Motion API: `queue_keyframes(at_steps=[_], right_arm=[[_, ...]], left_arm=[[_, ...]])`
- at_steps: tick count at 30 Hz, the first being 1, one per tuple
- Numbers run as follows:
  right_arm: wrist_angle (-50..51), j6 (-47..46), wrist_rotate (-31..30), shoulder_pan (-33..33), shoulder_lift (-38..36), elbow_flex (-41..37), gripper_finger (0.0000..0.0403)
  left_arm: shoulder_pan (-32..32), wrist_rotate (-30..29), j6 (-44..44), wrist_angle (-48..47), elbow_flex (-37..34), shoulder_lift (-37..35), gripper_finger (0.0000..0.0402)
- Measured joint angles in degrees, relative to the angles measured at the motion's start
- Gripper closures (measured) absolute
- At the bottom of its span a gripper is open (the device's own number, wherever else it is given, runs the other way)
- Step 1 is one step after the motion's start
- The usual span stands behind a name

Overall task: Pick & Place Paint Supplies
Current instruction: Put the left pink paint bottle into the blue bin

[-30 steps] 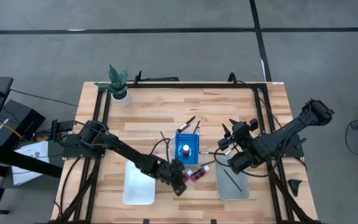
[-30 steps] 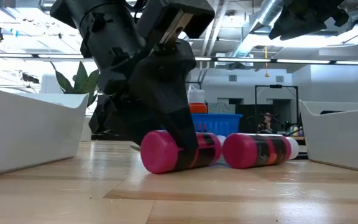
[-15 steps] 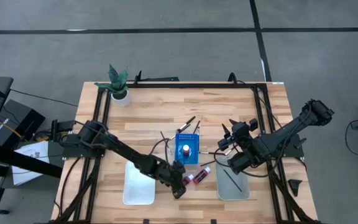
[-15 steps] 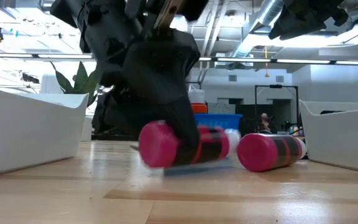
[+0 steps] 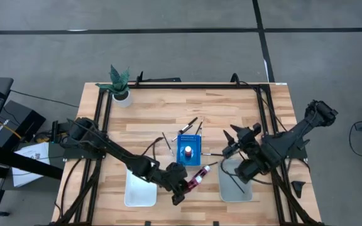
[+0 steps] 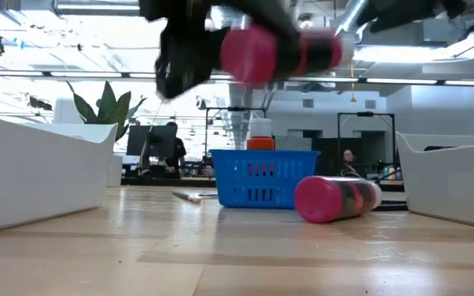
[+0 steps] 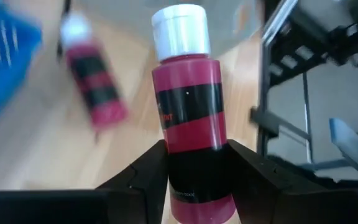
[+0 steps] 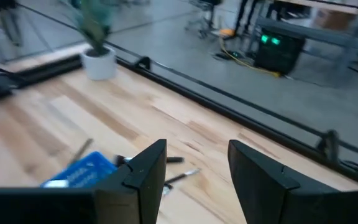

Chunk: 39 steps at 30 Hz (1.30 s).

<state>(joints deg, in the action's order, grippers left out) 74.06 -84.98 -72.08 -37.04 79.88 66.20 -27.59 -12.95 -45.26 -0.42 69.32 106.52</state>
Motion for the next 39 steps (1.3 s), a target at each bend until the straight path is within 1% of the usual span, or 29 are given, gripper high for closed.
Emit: queue_keyframes(at_steps=[4,7,10,14,17,21,24,26,27,29,31,33,36,39], right_arm=[[-2.0,3.7,-0.6,-4.1,0.0,0.5,0.0235],[-5.7,9.6,-0.4,-6.4,0.0,0.5,0.0235],[-12.5,17.9,0.0,-8.1,0.0,0.5,0.0237],[-25.5,32.9,1.8,-9.8,0.0,0.5,0.0251],[-37.2,46.0,5.7,-10.7,0.0,0.0,0.0265],[-50.9,62.5,14.2,-11.0,0.1,-2.4,0.028],[-60.0,72.1,20.7,-10.3,0.1,-4.8,0.0283],[-63.6,76.6,25.0,-9.5,0.1,-5.8,0.0284],[-64.4,77.4,26.3,-9.0,0.1,-5.8,0.0284],[-65.0,77.0,26.9,-8.1,0.1,-5.7,0.0284],[-64.7,75.0,27.2,-7.2,0.1,-5.7,0.0283],[-64.5,72.7,28.2,-6.7,0.1,-5.7,0.0273],[-63.4,69.9,30.2,-5.8,0.1,-5.7,0.0235],[-62.1,69.0,30.2,-5.6,0.1,-5.7,0.0178]], left_arm=[[-1.5,-8.4,7.6,2.2,0.0,-2.5,0.0263],[-2.1,-12.5,13.4,3.6,0.0,-3.0,0.0263],[-1.9,-12.6,17.0,3.7,0.0,-3.1,0.0263],[-1.9,-12.7,21.4,3.3,0.0,-3.0,0.0263],[-1.9,-12.7,25.4,3.4,0.0,-3.0,0.0263],[-1.9,-12.7,28.6,3.4,0.0,-2.9,0.0263],[-1.9,-12.7,30.7,3.2,0.0,-2.9,0.0263],[-1.9,-12.7,31.4,3.0,0.0,-2.9,0.0263],[-1.9,-12.7,31.4,2.9,0.0,-2.9,0.0263],[-1.9,-12.7,31.4,2.9,0.0,-2.9,0.0263],[-1.9,-12.7,31.4,3.0,0.0,-2.9,0.0263],[-2.1,-12.7,31.4,3.0,0.0,-2.9,0.0263],[-2.3,-12.7,31.4,3.0,0.0,-2.9,0.0263],[-2.4,-12.7,31.4,3.0,0.0,-2.9,0.0263]])
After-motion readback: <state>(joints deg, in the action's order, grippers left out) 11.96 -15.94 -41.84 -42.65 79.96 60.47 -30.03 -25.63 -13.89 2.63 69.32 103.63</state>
